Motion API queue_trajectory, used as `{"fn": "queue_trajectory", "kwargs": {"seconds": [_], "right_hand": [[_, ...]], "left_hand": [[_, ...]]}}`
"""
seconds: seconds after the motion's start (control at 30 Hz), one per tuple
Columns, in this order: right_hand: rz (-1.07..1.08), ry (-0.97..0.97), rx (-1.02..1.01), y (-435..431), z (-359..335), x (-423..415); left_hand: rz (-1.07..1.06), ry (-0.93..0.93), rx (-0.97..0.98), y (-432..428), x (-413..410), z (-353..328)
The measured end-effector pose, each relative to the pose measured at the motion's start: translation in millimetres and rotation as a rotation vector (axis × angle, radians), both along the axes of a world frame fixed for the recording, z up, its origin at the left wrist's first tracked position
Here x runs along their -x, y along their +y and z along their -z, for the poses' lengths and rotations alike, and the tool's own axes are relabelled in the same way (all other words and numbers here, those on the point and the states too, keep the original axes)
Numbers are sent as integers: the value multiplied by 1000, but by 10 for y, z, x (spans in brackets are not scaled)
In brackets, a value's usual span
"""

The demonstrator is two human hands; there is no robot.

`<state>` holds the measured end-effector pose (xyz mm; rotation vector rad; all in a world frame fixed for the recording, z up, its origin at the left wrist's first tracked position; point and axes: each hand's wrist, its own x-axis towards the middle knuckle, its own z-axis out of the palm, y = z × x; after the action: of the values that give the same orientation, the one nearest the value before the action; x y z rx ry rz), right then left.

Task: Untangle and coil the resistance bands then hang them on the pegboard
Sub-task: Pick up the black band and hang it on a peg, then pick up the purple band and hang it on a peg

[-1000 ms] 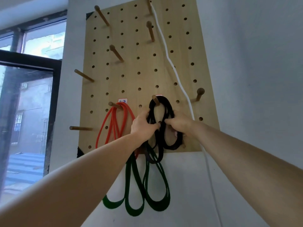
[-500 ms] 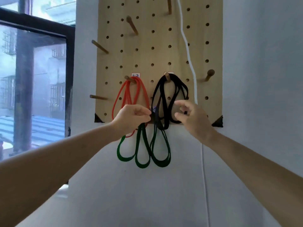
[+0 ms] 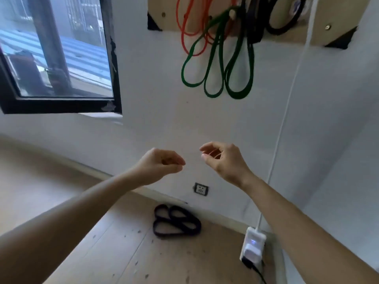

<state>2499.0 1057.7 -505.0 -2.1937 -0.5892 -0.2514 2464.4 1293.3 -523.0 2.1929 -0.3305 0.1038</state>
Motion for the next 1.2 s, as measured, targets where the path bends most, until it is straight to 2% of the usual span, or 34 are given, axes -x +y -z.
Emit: {"fn": "queue_trajectory", "kwargs": {"seconds": [0.23, 0.37, 0.5, 0.6, 0.73, 0.87, 0.97, 1.03, 1.2], "right_hand": [[-92, 412, 404, 325, 1483, -312], [-116, 542, 588, 442, 2341, -506], [-79, 640, 682, 440, 3199, -691], [-33, 662, 717, 374, 3761, -850], [68, 669, 660, 252, 4409, -1085], [98, 655, 785, 125, 4976, -1333], [81, 576, 893, 119, 5206, -1443], [99, 492, 892, 138, 5281, -1503], [62, 462, 705, 179, 5261, -1430]], "left_hand": [[-108, 328, 41, 256, 78, 1384], [-117, 467, -65, 295, -25, 2130], [-114, 545, -112, 289, -133, 2867], [-110, 573, -88, 276, -176, 3349], [-133, 535, -26, 317, -171, 3826], [-146, 474, 24, 327, -109, 3936], [-140, 460, 50, 347, -57, 3989], [-141, 449, 78, 361, -27, 3998], [-163, 392, 68, 417, -44, 3915]]}}
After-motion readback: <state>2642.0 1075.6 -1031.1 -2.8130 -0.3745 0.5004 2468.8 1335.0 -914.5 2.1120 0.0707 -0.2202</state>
